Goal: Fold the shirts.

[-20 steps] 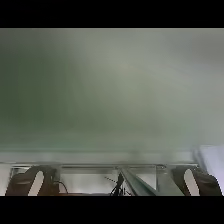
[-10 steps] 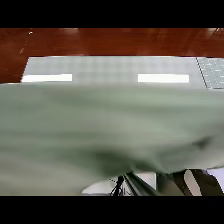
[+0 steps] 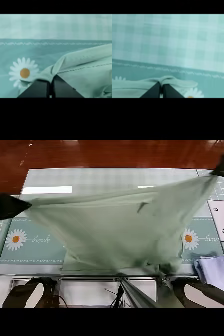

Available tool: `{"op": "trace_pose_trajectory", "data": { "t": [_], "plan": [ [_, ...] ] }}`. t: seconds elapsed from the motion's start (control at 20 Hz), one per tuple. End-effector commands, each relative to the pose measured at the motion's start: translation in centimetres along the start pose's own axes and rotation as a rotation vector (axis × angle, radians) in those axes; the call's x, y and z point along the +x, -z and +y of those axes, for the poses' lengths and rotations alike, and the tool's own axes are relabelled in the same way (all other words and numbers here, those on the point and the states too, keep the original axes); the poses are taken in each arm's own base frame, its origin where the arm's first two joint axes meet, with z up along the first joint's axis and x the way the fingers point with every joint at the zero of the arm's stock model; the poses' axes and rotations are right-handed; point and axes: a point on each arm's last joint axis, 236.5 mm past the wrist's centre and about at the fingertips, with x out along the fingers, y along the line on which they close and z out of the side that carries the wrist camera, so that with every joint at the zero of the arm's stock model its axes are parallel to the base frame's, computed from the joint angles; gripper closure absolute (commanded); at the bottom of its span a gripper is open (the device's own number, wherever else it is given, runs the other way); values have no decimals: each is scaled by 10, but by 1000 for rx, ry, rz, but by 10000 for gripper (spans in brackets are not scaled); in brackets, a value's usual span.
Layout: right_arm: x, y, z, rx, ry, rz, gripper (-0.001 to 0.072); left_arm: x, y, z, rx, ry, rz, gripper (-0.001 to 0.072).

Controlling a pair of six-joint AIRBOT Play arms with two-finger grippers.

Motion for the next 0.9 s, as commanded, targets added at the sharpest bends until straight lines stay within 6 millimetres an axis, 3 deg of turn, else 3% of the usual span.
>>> {"op": "trace_pose_trajectory", "data": {
  "t": [0.0,0.15,0.35,0.5,0.65,0.85],
  "plan": [
    [96,-51,-3,-12,-5,-59,685,72,-49,42,-70,-20,-89,678],
    [131,-98,-12,63,-3,-217,685,116,-97,63,-121,1,-212,678],
    [168,-133,-14,119,-36,-339,685,175,-115,82,-173,46,-235,678],
    [201,-138,-22,133,-28,-351,685,211,-117,101,-168,5,-243,678],
    [229,-135,-26,150,-28,-337,685,231,-123,116,-184,-36,-277,678],
    [266,-105,-27,169,-35,-212,685,257,-115,113,-177,-46,-261,678]
  ]
}}
